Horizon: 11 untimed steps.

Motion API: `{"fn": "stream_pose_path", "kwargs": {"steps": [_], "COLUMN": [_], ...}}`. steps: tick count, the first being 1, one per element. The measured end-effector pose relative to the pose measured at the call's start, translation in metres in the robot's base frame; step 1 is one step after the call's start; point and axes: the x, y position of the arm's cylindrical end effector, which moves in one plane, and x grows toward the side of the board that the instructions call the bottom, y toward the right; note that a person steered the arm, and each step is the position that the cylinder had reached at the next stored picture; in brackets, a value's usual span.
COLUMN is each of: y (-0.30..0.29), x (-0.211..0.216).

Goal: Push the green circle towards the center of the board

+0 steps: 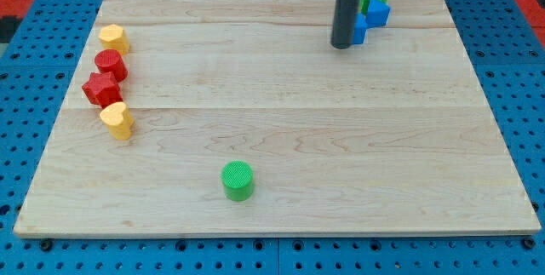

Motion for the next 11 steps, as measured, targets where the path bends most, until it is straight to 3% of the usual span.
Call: {"fn": "stream_pose_path", "kwargs": {"steps": [1, 2, 3, 4, 5, 6, 8, 9, 11], "y": [0.001, -0.011, -0.062, -0.15, -0.193, -0.189, -0.245, -0.247, -0.168], "x": [0.032, 0.116, 0.198, 0.258, 0.264, 0.23, 0.274, 0.222, 0.189]}}
